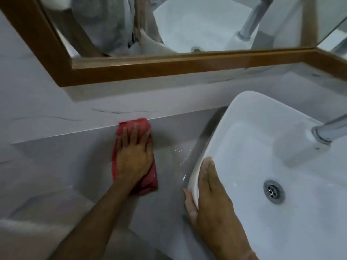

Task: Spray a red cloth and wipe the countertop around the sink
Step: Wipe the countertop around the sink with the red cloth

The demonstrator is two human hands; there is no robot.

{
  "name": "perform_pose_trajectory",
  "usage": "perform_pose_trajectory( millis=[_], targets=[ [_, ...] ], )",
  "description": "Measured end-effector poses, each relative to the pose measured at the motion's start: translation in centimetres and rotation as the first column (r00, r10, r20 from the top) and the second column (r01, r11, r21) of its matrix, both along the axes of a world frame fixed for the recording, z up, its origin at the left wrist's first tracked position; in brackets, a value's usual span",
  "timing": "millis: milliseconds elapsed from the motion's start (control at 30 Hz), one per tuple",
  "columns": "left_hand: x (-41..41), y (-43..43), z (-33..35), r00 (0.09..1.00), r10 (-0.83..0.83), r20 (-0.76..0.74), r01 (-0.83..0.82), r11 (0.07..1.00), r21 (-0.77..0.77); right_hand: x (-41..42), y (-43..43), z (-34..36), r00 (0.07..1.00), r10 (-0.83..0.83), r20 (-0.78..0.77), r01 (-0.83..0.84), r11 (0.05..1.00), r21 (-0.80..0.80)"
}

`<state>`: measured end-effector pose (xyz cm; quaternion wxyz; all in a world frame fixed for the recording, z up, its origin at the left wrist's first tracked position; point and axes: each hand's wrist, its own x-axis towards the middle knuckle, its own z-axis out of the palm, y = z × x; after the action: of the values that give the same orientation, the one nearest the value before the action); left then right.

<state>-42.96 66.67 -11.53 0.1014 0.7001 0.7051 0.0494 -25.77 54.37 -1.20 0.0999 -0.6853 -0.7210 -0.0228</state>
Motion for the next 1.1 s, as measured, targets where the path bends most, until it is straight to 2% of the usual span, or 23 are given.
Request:
perform_pose_trajectory(
  millis=[67,133,200,267,367,433,533,600,700,800,933,1033,1100],
  targets=[
    [4.2,1.7,0.0,0.997,-0.069,0.031,0.069,0.998,-0.004,0.0,0.0,0.2,1.000,-0.008,-0.010,0.008,0.999,-0.041],
    [8.0,1.4,0.5,0.962,-0.270,0.044,0.269,0.963,0.021,0.0,-0.1,0.5,0.998,-0.012,-0.058,0.008,0.997,-0.077],
    [9.0,-0.3,0.7,0.867,-0.494,0.061,0.492,0.870,0.041,0.1,-0.1,0.6,0.996,0.002,-0.091,-0.008,0.998,-0.065],
    [6.9,-2.8,0.4,0.796,-0.603,0.053,0.600,0.798,0.053,0.1,-0.2,0.6,0.995,0.021,-0.095,-0.024,0.999,-0.031],
    [1.6,-5.4,-0.6,0.825,-0.561,0.073,0.559,0.828,0.048,0.0,0.1,0.6,0.994,0.070,-0.086,-0.065,0.996,0.064],
    [-0.2,-3.4,-1.2,0.851,-0.523,0.053,0.522,0.853,0.025,0.0,0.3,0.4,0.994,0.073,-0.077,-0.069,0.996,0.056],
    [1.8,2.2,-0.5,0.928,-0.373,0.004,0.373,0.928,0.024,0.0,0.1,0.5,0.997,0.059,-0.041,-0.059,0.998,-0.003],
    [4.9,4.5,-0.3,0.947,-0.323,0.007,0.322,0.946,0.019,0.0,0.1,0.6,0.999,0.045,-0.005,-0.045,0.998,-0.034],
    [9.1,3.7,-0.2,0.894,-0.448,-0.011,0.448,0.894,0.028,0.0,-0.2,0.6,1.000,0.018,-0.021,-0.019,0.998,-0.068],
    [8.4,0.2,0.3,0.809,-0.587,0.040,0.585,0.810,0.040,-0.2,-0.3,0.6,0.996,0.006,-0.091,-0.011,0.999,-0.051],
    [0.6,-4.5,-0.4,0.836,-0.547,0.039,0.546,0.837,0.028,-0.2,-0.1,0.7,0.996,0.054,-0.065,-0.054,0.999,-0.005],
    [-4.1,-2.9,0.0,0.858,-0.513,-0.027,0.513,0.858,-0.019,0.0,-0.1,0.3,0.995,0.063,-0.074,-0.062,0.998,0.006],
    [-4.9,-0.5,0.8,0.899,-0.436,-0.048,0.437,0.900,0.002,0.0,-0.3,0.2,0.995,0.050,-0.087,-0.051,0.999,-0.013]
  ],
)
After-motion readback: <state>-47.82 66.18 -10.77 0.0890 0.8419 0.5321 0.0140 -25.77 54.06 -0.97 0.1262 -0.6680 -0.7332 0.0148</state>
